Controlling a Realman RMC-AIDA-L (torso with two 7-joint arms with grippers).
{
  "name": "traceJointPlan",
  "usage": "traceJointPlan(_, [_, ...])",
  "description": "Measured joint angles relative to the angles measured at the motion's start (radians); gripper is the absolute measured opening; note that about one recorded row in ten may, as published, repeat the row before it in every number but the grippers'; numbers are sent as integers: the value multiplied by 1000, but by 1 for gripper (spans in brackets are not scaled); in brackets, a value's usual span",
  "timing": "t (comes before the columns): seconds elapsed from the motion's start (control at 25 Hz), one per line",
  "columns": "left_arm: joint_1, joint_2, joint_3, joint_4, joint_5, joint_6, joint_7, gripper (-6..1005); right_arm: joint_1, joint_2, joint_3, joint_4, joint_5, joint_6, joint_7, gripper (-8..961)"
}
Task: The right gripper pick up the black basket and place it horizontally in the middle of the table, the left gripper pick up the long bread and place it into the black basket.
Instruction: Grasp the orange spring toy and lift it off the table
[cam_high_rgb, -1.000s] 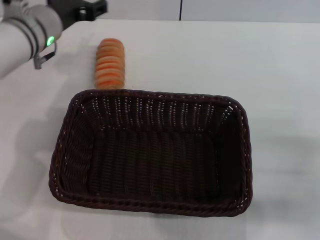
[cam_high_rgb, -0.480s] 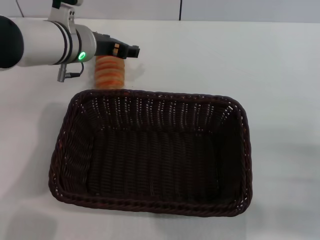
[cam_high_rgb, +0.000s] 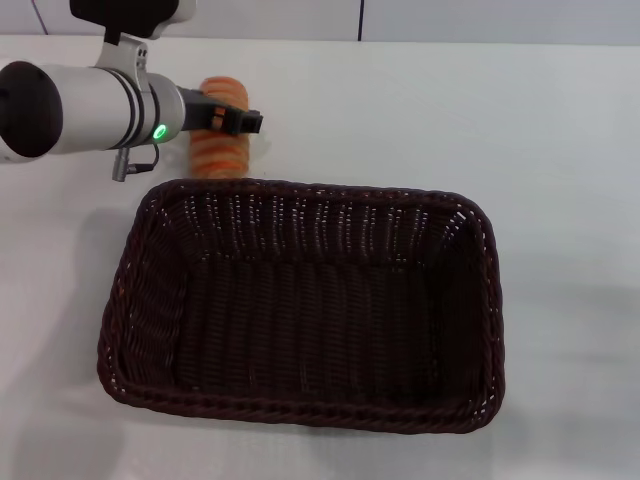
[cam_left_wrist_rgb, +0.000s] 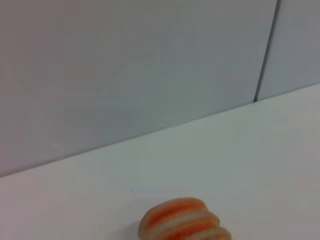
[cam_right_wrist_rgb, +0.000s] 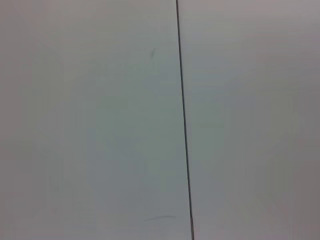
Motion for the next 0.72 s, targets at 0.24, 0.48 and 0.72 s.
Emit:
traceJointPlan(0.24, [-34,1,-1,74,0,12,-6,821,-1,0,-1,-5,-5,1,0,817])
traceJointPlan(0.48, [-52,1,-1,108,0,15,-7,817,1,-2,-12,-6,-7,1,0,818])
traceJointPlan(0.72, [16,-2,11,8,11,35,2,768,-5,-2,-14,-7,-7,3,0,818])
